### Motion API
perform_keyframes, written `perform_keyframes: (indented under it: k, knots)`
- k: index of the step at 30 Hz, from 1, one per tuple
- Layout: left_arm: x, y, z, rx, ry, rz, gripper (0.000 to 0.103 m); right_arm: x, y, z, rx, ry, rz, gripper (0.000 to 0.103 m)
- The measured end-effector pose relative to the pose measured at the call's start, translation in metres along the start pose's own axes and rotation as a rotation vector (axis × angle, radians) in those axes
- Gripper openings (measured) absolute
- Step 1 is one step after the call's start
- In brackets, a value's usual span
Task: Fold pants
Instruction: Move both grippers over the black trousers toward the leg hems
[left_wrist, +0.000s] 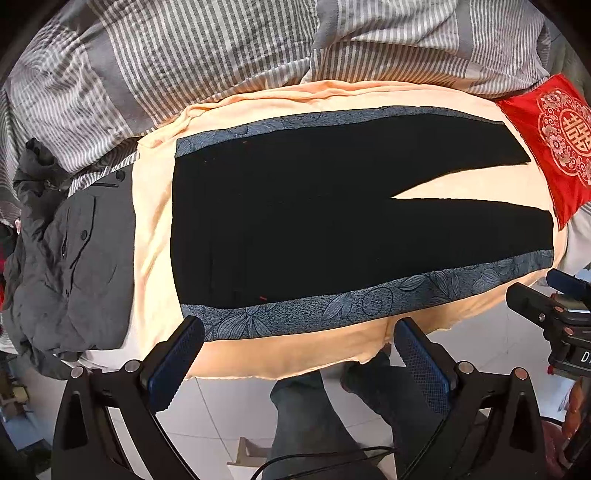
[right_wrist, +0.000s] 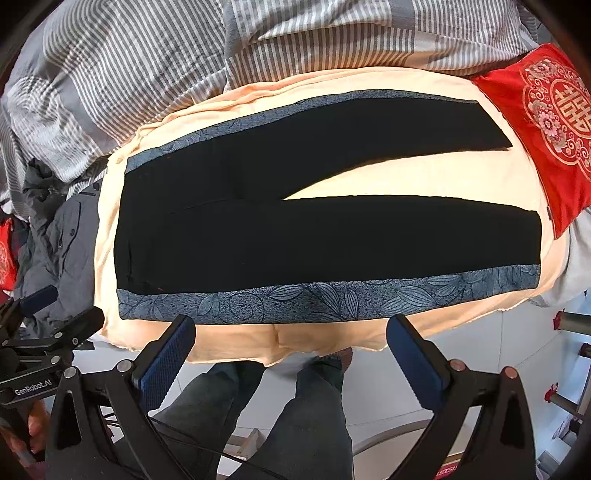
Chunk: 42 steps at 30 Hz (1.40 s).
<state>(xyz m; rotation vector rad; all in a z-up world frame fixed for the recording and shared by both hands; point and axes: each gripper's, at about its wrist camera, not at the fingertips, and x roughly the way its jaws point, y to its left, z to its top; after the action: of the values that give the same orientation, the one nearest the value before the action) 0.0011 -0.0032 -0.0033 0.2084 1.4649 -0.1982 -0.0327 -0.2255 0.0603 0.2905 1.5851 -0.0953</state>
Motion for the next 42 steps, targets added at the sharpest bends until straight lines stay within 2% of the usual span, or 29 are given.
perform_keyframes:
  k: [32,42]
  knots:
    - [-0.0057,0.0067,-0.0039,-0.03,-0.025,0.013,0.103,-0.0018,-0.0013,-0.0041,-0.007,-0.005,-0.011,0.103]
    - [-0.0068,0.0085,-0.0089,-0.044,-0.044,0.027,0.103,0.0,-0.0066,-0.0043,0.024,-0.013,-0.003,0.103]
